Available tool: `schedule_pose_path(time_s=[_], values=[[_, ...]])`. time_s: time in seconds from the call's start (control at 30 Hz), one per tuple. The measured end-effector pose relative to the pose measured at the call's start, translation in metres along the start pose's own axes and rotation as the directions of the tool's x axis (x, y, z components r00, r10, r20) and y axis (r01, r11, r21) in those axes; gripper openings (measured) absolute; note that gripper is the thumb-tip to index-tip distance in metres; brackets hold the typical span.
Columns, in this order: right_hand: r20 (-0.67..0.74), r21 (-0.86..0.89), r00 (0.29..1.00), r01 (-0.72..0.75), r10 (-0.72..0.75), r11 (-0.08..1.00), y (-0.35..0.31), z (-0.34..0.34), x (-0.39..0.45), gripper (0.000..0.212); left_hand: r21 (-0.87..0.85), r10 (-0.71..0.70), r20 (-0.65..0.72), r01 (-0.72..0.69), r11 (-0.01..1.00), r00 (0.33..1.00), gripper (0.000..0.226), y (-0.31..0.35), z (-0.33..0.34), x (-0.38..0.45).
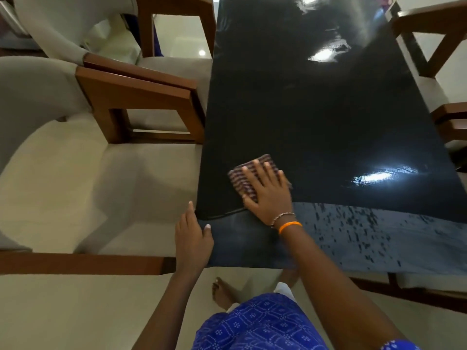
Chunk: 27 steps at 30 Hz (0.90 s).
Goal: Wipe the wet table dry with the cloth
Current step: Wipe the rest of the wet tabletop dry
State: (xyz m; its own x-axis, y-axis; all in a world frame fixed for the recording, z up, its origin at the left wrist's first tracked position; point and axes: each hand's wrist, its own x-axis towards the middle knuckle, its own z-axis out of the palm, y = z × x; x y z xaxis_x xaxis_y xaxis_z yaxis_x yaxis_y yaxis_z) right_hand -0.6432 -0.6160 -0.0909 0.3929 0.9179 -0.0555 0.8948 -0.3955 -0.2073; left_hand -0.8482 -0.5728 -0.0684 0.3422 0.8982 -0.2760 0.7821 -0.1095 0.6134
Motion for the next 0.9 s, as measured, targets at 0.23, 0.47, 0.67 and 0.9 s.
schedule_pose_path(time_s=[0.23, 0.47, 0.67, 0.9], values=[[-0.078, -0.053, 0.882, -0.469, 0.465, 0.881, 0.119, -0.026, -0.035, 0.076, -0.022, -0.020, -0.013, 0.020, 1.000, 1.000, 0.071, 0.002, 0.007, 0.001], [-0.065, 0.017, 0.905, -0.421, 0.421, 0.907, 0.058, -0.008, -0.030, 0.078, -0.357, -0.135, 0.030, 0.137, 0.924, 0.990, 0.043, -0.014, -0.009, 0.000], [0.002, 0.090, 0.999, -0.054, 0.054, 0.994, -0.069, 0.017, -0.030, 0.075, -0.523, -0.245, 0.122, 0.272, 0.808, 0.962, 0.042, -0.031, -0.027, -0.011], [0.079, 0.093, 0.960, 0.262, -0.269, 0.961, -0.120, 0.033, -0.052, 0.066, -0.565, -0.271, 0.126, 0.293, 0.771, 0.954, 0.038, -0.039, -0.024, -0.018]])
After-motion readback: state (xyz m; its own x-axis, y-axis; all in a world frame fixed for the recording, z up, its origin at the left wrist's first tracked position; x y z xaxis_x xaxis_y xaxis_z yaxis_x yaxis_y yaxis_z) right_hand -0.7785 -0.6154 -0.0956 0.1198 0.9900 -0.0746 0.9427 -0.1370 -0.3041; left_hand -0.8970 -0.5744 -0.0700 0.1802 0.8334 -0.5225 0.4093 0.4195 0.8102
